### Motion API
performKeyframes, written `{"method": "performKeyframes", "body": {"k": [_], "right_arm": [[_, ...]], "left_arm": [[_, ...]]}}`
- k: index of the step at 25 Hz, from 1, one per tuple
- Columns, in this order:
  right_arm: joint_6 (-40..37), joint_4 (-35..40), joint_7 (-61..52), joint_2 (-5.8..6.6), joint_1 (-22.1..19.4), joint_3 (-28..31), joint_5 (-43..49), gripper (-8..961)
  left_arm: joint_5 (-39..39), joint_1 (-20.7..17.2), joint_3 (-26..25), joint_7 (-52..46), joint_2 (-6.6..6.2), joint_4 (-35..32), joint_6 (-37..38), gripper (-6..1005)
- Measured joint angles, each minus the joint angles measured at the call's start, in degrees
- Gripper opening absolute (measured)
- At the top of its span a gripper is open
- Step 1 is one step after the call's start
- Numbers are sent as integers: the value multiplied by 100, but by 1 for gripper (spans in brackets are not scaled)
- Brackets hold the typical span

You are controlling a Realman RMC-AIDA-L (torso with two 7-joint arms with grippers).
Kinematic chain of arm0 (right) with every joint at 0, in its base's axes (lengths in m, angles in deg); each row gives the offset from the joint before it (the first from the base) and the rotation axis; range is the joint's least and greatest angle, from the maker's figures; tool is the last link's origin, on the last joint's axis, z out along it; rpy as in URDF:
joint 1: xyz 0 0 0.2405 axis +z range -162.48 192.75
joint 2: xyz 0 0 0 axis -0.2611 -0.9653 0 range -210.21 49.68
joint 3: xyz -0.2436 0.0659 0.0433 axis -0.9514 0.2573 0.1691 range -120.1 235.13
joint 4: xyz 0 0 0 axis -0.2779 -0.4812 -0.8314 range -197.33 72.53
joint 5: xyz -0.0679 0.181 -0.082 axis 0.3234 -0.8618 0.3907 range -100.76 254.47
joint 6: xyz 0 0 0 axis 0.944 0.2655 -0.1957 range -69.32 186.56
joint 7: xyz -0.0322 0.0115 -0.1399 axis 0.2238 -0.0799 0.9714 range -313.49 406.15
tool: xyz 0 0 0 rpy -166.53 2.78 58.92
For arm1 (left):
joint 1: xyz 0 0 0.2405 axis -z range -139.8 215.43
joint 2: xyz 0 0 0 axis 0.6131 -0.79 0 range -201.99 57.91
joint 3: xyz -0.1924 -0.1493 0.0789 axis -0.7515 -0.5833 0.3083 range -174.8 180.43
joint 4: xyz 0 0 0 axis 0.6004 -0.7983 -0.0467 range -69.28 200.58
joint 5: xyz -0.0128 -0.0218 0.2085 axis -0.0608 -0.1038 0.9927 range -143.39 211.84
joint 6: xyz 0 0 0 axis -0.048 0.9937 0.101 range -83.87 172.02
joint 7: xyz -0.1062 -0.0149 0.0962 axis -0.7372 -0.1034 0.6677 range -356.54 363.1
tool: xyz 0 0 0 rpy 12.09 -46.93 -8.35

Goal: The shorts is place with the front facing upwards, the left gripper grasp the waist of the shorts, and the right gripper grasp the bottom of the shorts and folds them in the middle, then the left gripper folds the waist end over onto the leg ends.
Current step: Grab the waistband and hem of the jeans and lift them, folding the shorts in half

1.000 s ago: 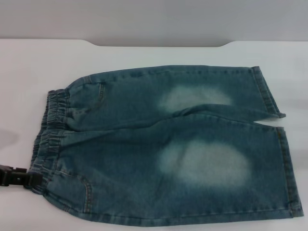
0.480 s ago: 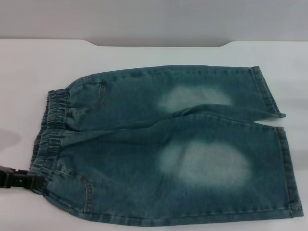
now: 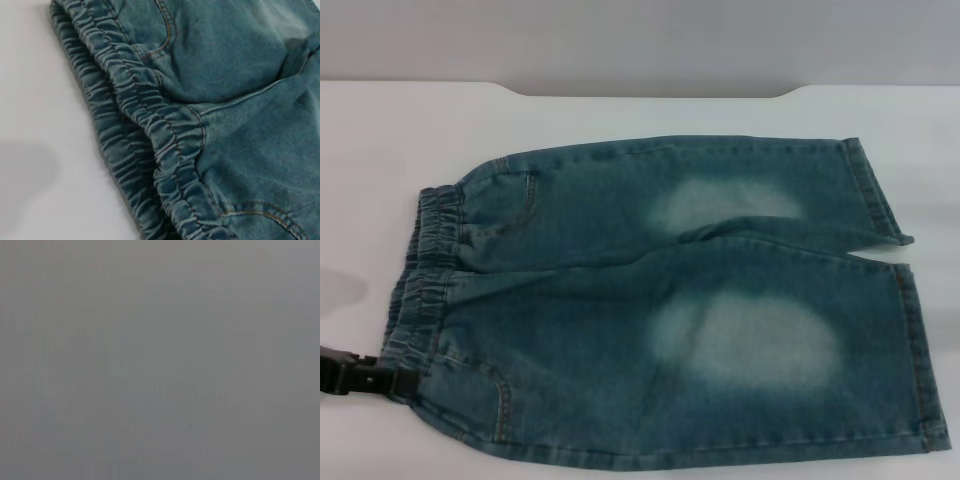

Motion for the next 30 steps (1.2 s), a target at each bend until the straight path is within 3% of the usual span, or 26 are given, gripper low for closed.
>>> {"method": "performKeyframes", "body": {"k": [15, 20, 30], "right_arm": [[0, 0, 0, 0, -52, 0, -80, 442], [0, 5, 0, 0, -59, 0, -110, 441], [1, 36, -377, 17, -64, -21, -113, 440]], "left_arm": [[-18, 46, -68, -127, -70, 51, 53, 510], [-6, 60, -71, -127, -70, 53, 63, 293], [-6, 154, -24, -127, -70, 61, 104, 51]]}}
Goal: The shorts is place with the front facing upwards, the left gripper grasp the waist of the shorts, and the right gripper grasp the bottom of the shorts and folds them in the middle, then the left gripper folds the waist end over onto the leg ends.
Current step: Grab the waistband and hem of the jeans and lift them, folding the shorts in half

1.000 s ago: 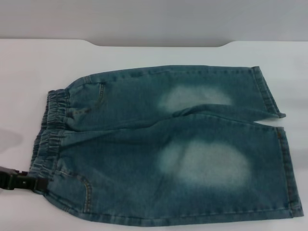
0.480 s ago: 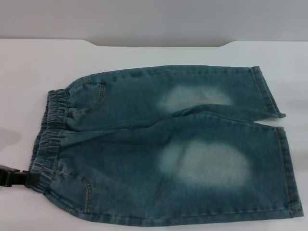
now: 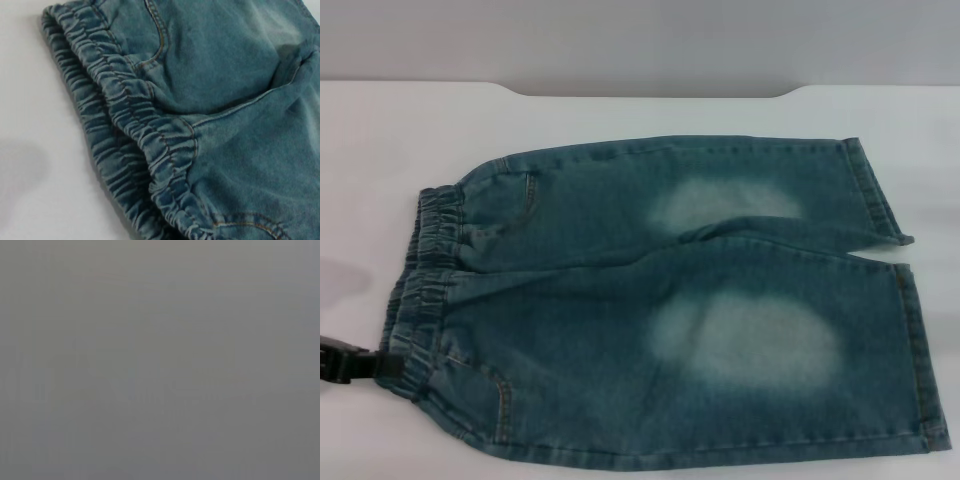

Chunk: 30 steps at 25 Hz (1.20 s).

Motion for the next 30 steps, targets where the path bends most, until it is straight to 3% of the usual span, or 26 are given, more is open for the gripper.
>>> {"method": "performKeyframes", "body": {"k": [3, 5, 6, 7, 10, 11, 13, 17, 24, 30], "right_arm": [[20, 172, -807, 50, -33, -46, 106, 442], [30, 407, -1695, 116, -93, -72, 385, 442], [-9, 695, -2869, 215, -146, -78, 902, 442], [-9, 695, -2869, 215, -146, -78, 902, 442], [-254, 1325, -4619, 414, -189, -74, 1914, 441], [-521, 1814, -5541, 543, -170, -75, 2638, 441], [-668, 2084, -5973, 608, -133, -74, 3027, 441], [-1387, 3261, -7499, 779, 160, -75, 4987, 440], [-2359, 4259, -8406, 900, 803, -91, 7605, 439], [-2710, 4352, -8457, 949, 996, -429, 8714, 439]], "left_arm": [[0, 36, -17, 0, 0, 0, 2, 41], [-1, 67, -25, 0, 1, 0, 1, 38], [-1, 81, -30, 1, 2, 0, 0, 39], [-2, 95, -32, 4, 9, 0, -5, 39], [-21, 119, -38, 33, 36, -16, -24, 40], [-34, 133, -38, 46, 46, -19, -32, 40], [-39, 167, -38, 71, 56, -9, -53, 39], [-39, 229, -38, 120, 91, -6, -62, 38], [-52, 267, -69, 216, 193, -4, -148, 40], [-156, 266, -124, 214, 283, -75, -103, 38]]}}
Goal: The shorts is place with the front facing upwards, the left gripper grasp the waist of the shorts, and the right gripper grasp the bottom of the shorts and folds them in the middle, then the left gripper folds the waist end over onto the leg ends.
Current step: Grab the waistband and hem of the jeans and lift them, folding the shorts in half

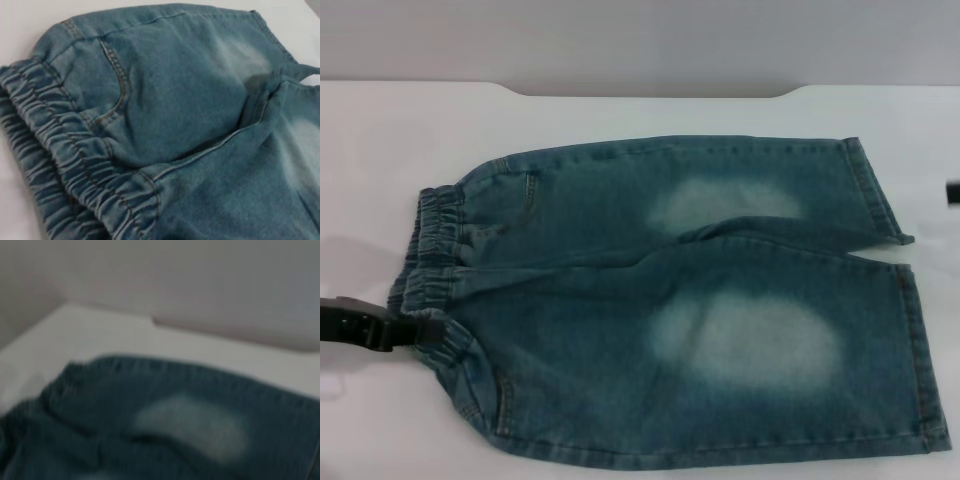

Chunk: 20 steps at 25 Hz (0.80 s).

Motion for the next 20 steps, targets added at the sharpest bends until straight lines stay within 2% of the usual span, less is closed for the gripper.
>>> {"method": "performKeyframes", "body": {"k": [6, 10, 20], "right_arm": [[-357, 213, -17, -134, -80, -560, 379, 438], [-468, 260, 284, -248, -270, -670, 402, 438], [-635, -27, 405, -308, -406, -785, 907, 436]], "left_arm": [[-67, 14, -1, -28, -10, -78, 88, 39], [-80, 22, -36, -44, -50, -167, 121, 39], [-110, 131, -195, 12, -90, -283, 131, 39]]}}
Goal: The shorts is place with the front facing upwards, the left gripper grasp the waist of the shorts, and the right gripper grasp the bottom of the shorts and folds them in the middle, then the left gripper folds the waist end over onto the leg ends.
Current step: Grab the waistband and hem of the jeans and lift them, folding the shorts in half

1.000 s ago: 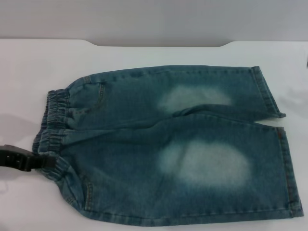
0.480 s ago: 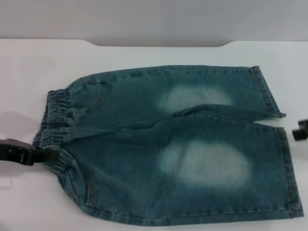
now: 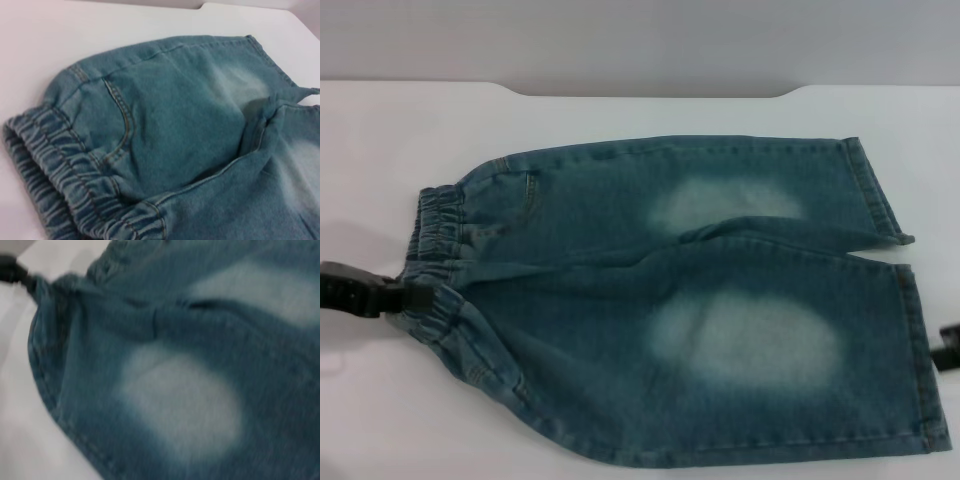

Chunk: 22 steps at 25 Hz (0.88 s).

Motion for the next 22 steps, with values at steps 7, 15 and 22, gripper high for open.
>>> {"method": "performKeyframes", "body": {"k": [7, 15, 22], "right_arm": [[-400, 15, 241, -30, -174, -7, 317, 435], [-406, -3, 250, -34, -185, 58, 942, 434], [-377, -71, 314, -36, -172, 85, 969, 434]], "left_arm": [[16, 110, 32, -1, -52, 8, -26, 38], [0, 172, 3, -11, -49, -6, -51, 39], [16, 236, 43, -21, 7, 11, -83, 39]]}}
